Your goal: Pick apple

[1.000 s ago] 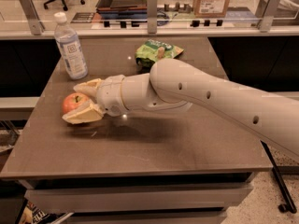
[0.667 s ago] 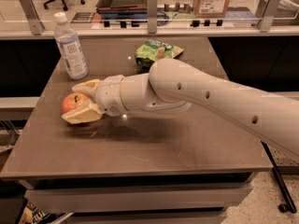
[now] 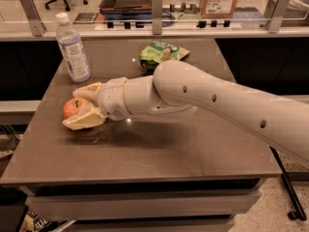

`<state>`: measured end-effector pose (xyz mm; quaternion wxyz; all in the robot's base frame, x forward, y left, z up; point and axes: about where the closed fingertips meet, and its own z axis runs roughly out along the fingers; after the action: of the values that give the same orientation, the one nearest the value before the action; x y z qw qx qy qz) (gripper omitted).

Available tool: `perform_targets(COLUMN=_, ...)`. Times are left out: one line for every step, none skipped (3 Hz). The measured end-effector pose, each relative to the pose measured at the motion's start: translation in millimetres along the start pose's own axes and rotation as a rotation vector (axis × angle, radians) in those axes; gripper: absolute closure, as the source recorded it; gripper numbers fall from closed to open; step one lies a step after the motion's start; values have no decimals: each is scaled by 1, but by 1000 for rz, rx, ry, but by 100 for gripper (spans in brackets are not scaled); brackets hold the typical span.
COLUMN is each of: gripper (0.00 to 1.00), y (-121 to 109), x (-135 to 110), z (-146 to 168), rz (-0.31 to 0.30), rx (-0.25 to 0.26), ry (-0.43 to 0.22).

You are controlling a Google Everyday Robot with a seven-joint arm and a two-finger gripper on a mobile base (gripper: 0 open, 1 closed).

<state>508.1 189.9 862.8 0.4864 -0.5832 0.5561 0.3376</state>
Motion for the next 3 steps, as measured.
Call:
perform_targets(gripper=100, y=-12, x=-14, z=-16, rz=-50, rx=24, ry=-31)
perform_targets(gripper=100, y=-26, x=-32, z=-39, rz=-117, rx=60, ry=-69)
perform_targets(gripper=100, y=-40, x=-52, z=-60, rz=-175, rx=85, ry=-94)
